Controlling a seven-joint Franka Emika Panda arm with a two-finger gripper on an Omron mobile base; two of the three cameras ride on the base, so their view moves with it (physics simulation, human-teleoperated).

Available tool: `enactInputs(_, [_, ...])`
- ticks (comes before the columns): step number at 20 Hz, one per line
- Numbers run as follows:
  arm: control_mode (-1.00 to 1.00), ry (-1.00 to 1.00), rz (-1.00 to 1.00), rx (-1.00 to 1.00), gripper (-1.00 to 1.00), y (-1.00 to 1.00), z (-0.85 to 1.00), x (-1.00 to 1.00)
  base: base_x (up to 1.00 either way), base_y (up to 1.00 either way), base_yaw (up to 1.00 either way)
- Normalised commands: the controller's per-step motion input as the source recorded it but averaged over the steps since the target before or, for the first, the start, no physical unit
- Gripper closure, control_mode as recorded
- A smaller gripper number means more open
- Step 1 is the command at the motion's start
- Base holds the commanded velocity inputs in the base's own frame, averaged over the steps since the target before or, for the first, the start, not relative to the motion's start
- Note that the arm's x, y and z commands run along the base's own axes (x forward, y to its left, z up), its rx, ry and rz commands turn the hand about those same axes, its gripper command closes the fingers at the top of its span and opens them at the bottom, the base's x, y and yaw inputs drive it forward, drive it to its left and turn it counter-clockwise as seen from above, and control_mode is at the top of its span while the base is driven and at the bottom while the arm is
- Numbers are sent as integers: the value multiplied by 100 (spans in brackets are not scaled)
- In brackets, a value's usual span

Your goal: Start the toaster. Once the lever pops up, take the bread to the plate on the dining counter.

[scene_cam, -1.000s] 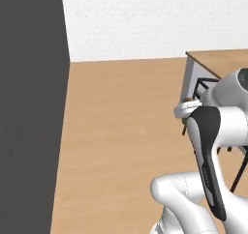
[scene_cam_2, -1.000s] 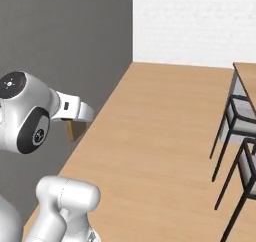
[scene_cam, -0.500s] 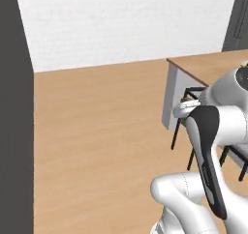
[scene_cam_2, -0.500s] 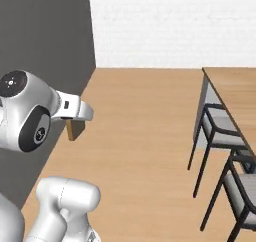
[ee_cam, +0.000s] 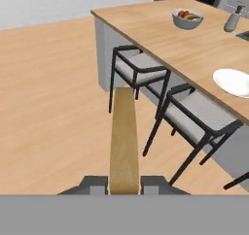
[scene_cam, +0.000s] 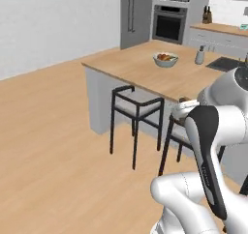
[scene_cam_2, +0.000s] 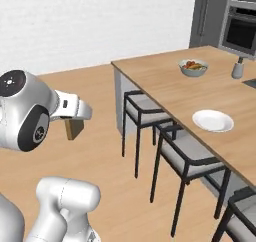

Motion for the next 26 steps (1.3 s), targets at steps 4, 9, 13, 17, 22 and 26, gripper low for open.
enactInputs(4, [100, 0, 0, 0, 100, 0, 0, 0, 40, 0, -75])
enactInputs(9, [100, 0, 0, 0, 100, 0, 0, 0, 51, 6, -72])
enactInputs(13, [100, 0, 0, 0, 100, 0, 0, 0, 64, 20, -68])
enactInputs(17, [100, 0, 0, 0, 100, 0, 0, 0, 78, 41, -62])
enactInputs(22, [100, 0, 0, 0, 100, 0, 0, 0, 91, 60, -49])
enactInputs(26, [100, 0, 0, 0, 100, 0, 0, 0, 95, 77, -36])
